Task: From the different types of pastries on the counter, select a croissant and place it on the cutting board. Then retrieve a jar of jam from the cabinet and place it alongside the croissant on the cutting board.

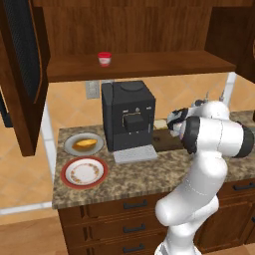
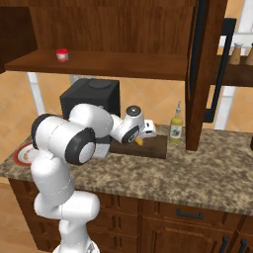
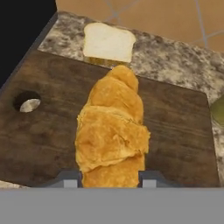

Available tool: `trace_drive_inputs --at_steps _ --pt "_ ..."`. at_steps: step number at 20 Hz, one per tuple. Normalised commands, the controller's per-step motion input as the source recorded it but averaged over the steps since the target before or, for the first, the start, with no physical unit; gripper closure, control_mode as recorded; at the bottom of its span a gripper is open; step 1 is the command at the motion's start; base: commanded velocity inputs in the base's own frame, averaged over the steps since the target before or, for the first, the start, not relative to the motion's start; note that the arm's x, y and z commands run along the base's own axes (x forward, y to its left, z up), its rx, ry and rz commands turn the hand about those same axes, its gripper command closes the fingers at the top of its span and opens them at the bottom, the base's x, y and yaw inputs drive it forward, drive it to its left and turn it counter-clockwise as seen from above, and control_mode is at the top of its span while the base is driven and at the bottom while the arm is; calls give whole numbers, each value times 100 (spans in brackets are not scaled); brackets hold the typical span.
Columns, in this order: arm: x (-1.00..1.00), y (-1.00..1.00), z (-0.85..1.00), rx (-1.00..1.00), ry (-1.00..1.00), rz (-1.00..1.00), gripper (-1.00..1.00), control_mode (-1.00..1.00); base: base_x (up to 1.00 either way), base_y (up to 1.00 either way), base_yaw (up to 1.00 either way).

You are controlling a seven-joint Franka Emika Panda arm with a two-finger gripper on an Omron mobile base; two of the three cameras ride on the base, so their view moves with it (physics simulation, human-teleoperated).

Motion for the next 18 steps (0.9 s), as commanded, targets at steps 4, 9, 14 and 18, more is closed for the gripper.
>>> trace_drive_inputs --at_steps 4,9,14,18 --pt "22 -22 -71 0 1 0 100 -100 0 0 0" --pt "23 -11 -81 0 1 0 100 -100 0 0 0" --pt "25 -3 -70 0 3 0 100 -100 0 0 0" --pt "45 0 -62 0 11 -1 -100 -100 0 0 0"
